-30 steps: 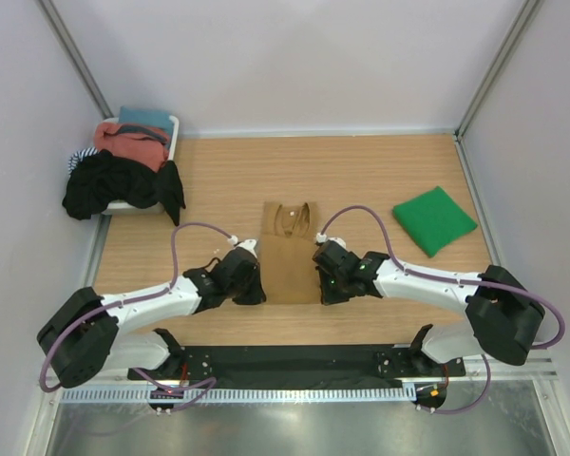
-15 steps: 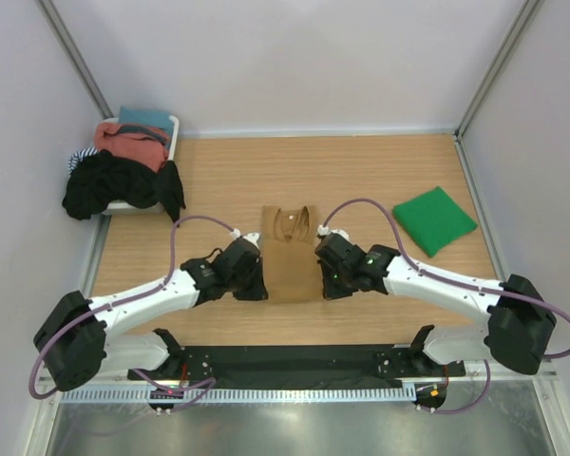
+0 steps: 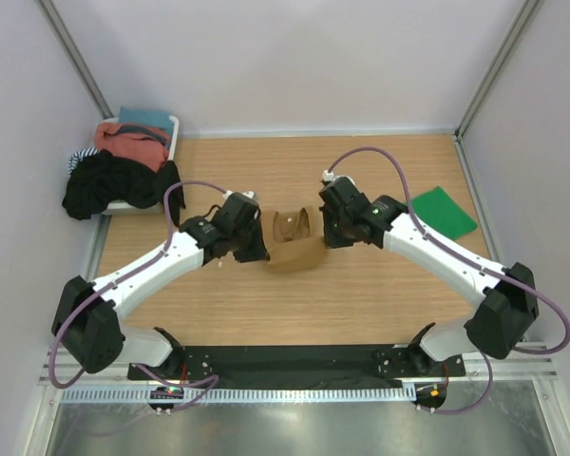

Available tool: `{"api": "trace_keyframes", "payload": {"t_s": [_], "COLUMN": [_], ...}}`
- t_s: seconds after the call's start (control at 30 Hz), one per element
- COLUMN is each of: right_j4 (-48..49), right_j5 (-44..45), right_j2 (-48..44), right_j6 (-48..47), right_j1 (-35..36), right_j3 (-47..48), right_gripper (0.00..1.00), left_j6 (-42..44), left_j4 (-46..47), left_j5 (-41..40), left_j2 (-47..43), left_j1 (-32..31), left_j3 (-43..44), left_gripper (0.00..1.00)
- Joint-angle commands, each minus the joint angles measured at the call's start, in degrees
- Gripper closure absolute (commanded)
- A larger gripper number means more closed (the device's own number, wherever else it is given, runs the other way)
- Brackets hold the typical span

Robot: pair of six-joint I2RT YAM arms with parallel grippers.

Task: Fold and stack the tank tops
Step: Fold the tank top

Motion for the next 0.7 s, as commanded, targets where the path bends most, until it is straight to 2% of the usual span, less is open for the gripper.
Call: {"api": "trace_keyframes", "payload": {"t_s": [0.0, 0.3, 0.5, 0.67], "right_j4": [-0.8, 1.4, 1.9, 0.8], "right_j5": [-1.4, -7.2, -10.6, -12.0], "right_j2": [2.8, 17.5, 30.8, 41.2], "right_j6": [-4.6, -8.2, -8.0, -6.2], "right_j1": [-3.3, -11.7, -15.6, -18.8], "right_j3": [5.2, 16.8, 29.9, 42.3], "right_gripper": [0.99, 0.99, 0.99, 0.99], "left_j6": [1.5, 3.8, 5.4, 4.3], "left_j4": [-0.3, -1.1, -3.2, -1.8], "left_j5": [3.4, 7.6, 8.1, 11.9], "left_j2": [3.3, 15.2, 25.3, 35.3], "left_j1": [4.0, 12.2, 17.1, 20.7], "left_j3": [3.4, 15.7, 27.2, 35.5], "left_gripper": [1.00, 1.00, 0.99, 0.99]}}
